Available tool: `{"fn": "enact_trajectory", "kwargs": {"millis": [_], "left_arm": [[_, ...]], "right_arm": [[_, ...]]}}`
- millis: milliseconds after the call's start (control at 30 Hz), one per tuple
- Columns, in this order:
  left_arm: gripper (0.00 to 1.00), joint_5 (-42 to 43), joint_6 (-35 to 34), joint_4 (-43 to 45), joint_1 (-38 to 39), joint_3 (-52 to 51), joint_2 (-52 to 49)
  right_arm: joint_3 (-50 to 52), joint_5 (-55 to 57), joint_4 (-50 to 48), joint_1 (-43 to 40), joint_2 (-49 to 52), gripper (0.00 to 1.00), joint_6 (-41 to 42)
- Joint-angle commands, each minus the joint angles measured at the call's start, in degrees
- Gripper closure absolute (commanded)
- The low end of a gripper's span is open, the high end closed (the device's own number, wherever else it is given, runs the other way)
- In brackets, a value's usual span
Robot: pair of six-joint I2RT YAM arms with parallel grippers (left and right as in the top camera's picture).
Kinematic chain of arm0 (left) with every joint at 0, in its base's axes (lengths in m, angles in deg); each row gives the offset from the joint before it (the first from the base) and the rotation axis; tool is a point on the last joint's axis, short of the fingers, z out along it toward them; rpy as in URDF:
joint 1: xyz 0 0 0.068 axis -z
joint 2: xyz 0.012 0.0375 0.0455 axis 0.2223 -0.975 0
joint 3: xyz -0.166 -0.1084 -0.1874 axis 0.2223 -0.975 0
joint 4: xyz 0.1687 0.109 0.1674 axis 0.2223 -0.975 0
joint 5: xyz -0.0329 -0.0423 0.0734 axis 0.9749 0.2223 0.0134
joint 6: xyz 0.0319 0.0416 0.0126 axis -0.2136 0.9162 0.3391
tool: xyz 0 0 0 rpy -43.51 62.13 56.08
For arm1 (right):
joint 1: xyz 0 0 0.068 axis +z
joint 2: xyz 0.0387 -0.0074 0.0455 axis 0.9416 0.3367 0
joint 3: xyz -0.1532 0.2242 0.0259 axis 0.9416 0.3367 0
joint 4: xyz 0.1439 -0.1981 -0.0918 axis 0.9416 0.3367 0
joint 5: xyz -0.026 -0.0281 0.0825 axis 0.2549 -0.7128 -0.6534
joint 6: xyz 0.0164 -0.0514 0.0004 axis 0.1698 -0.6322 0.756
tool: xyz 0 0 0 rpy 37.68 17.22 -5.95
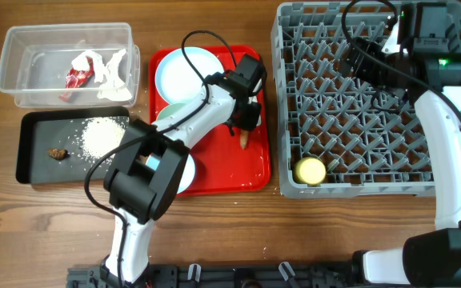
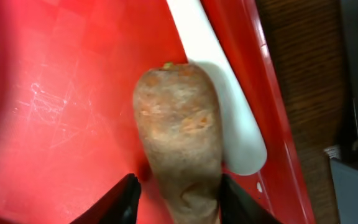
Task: Sort waste into correct bins and load items into the dishwasher rack
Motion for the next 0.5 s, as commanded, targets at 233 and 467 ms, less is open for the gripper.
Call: {"fn": "enact_trajectory", "kwargs": {"millis": [233,467], "left_arm": [[0.93,-3.87,3.69,-1.18,0.15,0.42,-3.32],[0.96,-3.87,3.26,-13.75,-1.86,10.62,5.95]], "right_arm": [[-0.44,-0.92,0.39,-0.02,0.31,0.0,-0.42],[-0.44,-1.03,0.07,0.09,0.31,0.0,-0.42]]}}
